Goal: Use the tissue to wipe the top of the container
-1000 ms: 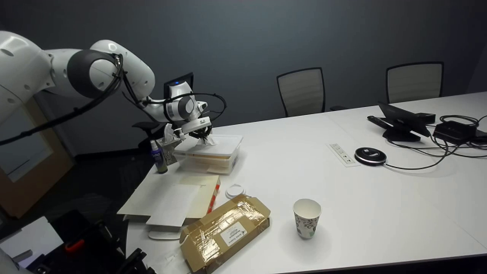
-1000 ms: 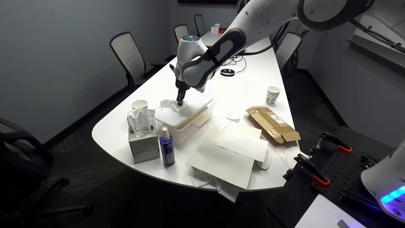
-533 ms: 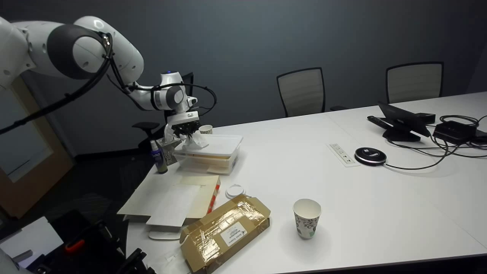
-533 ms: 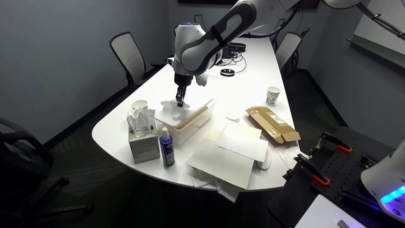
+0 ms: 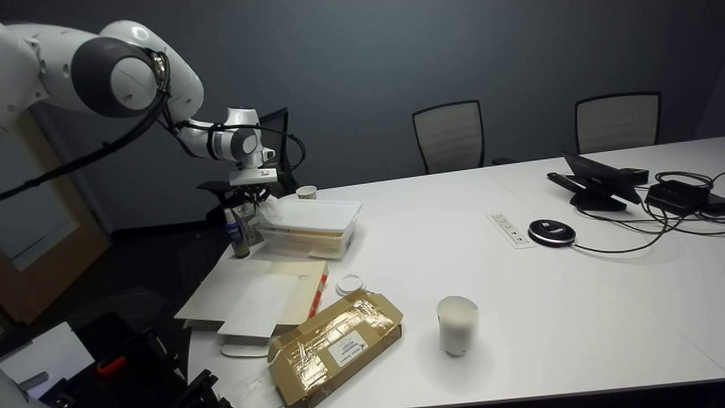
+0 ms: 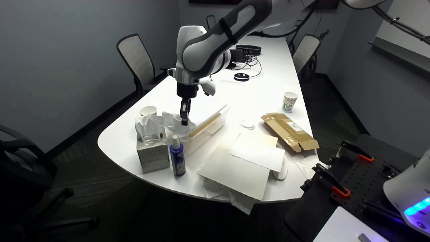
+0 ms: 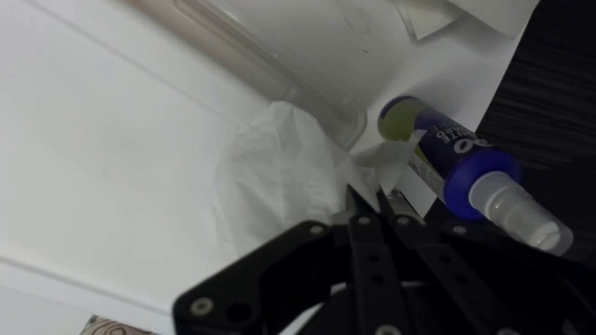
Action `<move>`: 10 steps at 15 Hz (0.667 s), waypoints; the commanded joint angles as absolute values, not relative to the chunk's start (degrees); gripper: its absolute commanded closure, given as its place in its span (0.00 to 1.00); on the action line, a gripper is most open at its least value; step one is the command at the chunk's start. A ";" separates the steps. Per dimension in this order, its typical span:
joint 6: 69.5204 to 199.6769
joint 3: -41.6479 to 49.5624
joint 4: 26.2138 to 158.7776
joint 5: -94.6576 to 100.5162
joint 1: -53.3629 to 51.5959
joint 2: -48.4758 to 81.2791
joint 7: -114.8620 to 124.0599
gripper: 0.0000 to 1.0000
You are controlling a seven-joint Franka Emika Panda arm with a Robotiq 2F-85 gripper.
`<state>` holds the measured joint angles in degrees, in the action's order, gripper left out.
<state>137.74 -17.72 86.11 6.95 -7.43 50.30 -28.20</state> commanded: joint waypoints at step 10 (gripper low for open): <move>135.59 -16.82 71.34 7.20 -8.79 59.16 -37.46 1.00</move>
<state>137.75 -18.00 78.19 6.80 -7.59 54.79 -35.21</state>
